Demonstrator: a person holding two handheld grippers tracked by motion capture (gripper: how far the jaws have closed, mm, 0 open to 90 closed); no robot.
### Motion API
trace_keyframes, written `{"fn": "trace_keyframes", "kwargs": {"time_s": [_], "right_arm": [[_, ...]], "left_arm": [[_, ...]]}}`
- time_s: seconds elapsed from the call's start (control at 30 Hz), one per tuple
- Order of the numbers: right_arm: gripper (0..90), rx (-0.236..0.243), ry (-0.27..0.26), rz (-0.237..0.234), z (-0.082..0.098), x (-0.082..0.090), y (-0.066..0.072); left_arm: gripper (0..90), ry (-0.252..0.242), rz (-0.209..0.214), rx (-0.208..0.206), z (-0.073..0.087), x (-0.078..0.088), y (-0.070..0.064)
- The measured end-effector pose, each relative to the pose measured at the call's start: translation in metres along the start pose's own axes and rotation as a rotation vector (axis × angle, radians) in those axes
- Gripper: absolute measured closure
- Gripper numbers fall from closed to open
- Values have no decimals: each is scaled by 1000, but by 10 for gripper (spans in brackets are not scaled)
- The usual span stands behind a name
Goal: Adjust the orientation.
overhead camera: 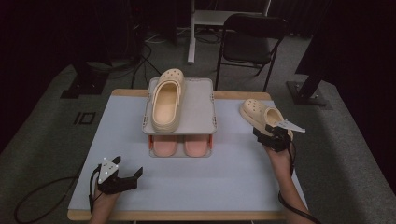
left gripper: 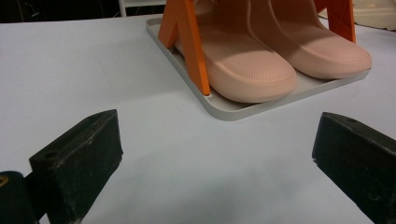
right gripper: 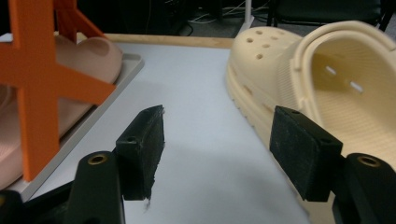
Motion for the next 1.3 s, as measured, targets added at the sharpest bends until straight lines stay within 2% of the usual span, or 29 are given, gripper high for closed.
{"fn": "trace_keyframes", "kwargs": {"time_s": [0.5, 0.7, 0.87, 0.93, 1.1, 1.17, 1.3], "right_arm": [[342, -40, 13, 74, -10, -13, -33], [349, -52, 45, 79, -13, -23, -41], [369, -26, 92, 82, -14, -35, -42], [371, -32, 101, 81, -14, -39, -44], [432, -45, 109, 98, -15, -45, -47], [459, -26, 126, 105, -15, -48, -47], [576, 10, 145, 125, -16, -52, -45]], "left_arm": [[17, 3, -2, -5, 0, 1, -1], [17, 4, -1, -3, 0, 0, -1], [17, 4, 3, -7, 1, 1, -3], [17, 1, 5, -7, 0, 2, -3], [17, -1, 3, -4, 0, 3, -2], [17, -3, 4, 0, 1, 3, -2], [17, -2, 4, 0, 1, 3, -2]]}}
Point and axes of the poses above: each handheld gripper's, and its own axes: x roughly backward along the jaws, z roughly out of its underside, y roughly to its left, the point moved 1 cm from there along -x, roughly forward along the jaws, and after that the axes turned 5 degrees about x, right-handed, at the moved point
